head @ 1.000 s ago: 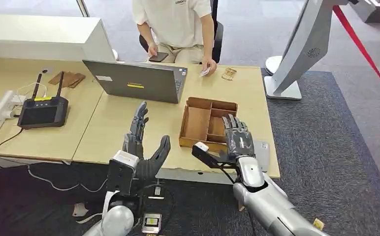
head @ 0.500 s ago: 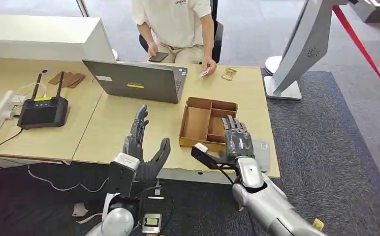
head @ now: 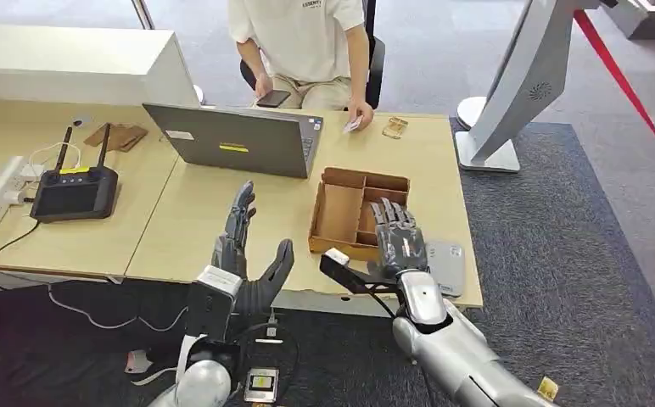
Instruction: Pass the card to the sensor for recognition and then transmit it.
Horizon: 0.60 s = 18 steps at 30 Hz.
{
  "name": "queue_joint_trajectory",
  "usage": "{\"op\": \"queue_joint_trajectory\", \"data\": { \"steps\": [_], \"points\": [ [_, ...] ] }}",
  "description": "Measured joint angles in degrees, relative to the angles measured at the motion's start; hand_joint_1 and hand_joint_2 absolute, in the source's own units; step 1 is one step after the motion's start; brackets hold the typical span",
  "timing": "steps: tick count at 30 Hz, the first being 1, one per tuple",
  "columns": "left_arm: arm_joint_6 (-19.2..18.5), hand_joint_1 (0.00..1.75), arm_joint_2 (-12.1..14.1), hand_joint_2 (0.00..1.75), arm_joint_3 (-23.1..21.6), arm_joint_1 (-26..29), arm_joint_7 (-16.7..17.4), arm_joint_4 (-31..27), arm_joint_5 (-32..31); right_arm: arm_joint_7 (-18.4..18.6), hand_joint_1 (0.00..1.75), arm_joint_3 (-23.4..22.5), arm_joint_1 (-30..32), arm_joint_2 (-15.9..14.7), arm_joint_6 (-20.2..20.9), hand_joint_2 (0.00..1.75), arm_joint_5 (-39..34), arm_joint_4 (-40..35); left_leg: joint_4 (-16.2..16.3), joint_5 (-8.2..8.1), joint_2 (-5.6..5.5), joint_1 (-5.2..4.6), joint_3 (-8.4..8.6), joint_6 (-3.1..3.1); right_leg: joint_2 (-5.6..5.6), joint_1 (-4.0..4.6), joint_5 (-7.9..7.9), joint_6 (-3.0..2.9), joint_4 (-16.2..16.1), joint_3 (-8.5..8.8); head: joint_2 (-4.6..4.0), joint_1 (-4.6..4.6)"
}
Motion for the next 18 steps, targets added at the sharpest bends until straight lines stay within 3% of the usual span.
{"op": "queue_joint_trajectory", "data": {
  "steps": [18],
  "points": [
    [0.0,0.0,0.0,1.75,0.0,0.0,0.0,0.0,0.1,-0.4,0.0,0.0,0.0,0.4,0.1,1.75,0.0,0.0,0.0,0.0,0.0,0.0,0.0,0.0,0.0,0.0,0.0,0.0,0.0,0.0,0.0,0.0]
  ]
}}
